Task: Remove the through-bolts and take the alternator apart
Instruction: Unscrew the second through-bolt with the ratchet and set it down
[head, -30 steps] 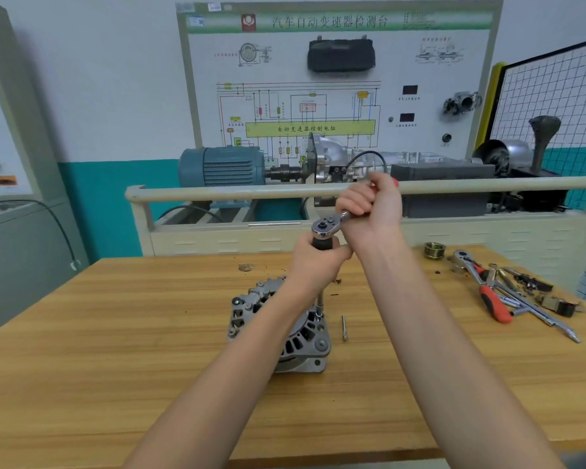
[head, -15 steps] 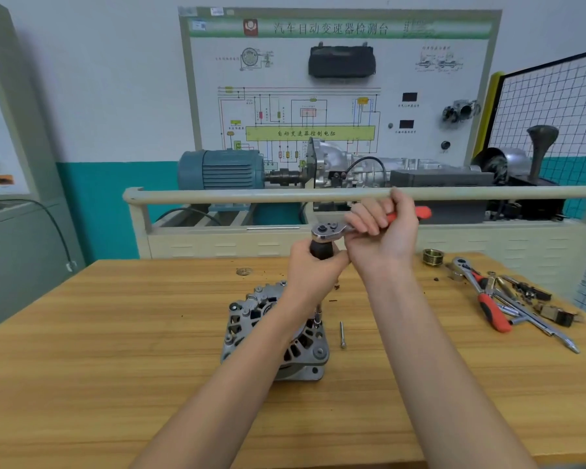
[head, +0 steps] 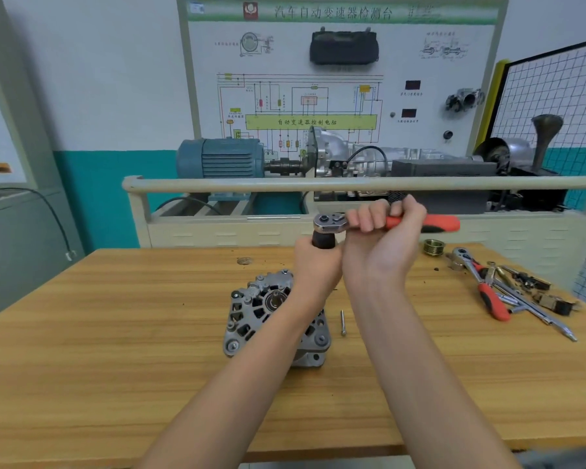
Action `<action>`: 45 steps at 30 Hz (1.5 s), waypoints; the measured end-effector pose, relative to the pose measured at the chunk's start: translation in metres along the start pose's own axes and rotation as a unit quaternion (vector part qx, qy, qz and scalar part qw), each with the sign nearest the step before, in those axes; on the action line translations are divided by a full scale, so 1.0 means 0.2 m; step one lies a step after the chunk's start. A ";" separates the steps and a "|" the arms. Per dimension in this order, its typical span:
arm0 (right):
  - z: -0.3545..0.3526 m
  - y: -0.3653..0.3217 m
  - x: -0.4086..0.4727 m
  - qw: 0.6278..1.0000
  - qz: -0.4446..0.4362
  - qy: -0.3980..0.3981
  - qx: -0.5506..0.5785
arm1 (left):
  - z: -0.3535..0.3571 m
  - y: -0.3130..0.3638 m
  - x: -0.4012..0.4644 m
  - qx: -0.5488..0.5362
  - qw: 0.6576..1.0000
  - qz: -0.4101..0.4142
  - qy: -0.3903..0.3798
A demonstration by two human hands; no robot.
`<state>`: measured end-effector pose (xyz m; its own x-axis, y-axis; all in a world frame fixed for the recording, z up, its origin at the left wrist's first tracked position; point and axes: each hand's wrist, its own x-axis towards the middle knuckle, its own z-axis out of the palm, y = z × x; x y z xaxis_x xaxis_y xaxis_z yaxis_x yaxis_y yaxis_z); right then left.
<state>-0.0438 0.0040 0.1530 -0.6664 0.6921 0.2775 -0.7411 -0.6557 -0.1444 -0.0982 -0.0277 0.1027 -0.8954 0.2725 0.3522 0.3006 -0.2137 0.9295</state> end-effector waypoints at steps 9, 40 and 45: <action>0.04 -0.04 0.15 0.980 0.190 -0.013 -0.054 | -0.03 0.00 -0.01 0.037 0.996 0.056 -0.066; 0.10 0.01 0.27 0.866 0.458 -0.117 -0.166 | -0.16 0.12 0.04 0.048 0.929 0.002 -0.367; 0.07 0.00 0.18 0.969 0.235 -0.007 -0.077 | -0.12 0.08 0.01 0.023 0.955 0.005 -0.295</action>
<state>-0.0671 0.0248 0.1762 -0.9325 0.3239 0.1599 -0.3611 -0.8438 -0.3969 -0.1028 -0.0523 0.1162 -0.5550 0.7551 0.3491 0.3342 -0.1819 0.9248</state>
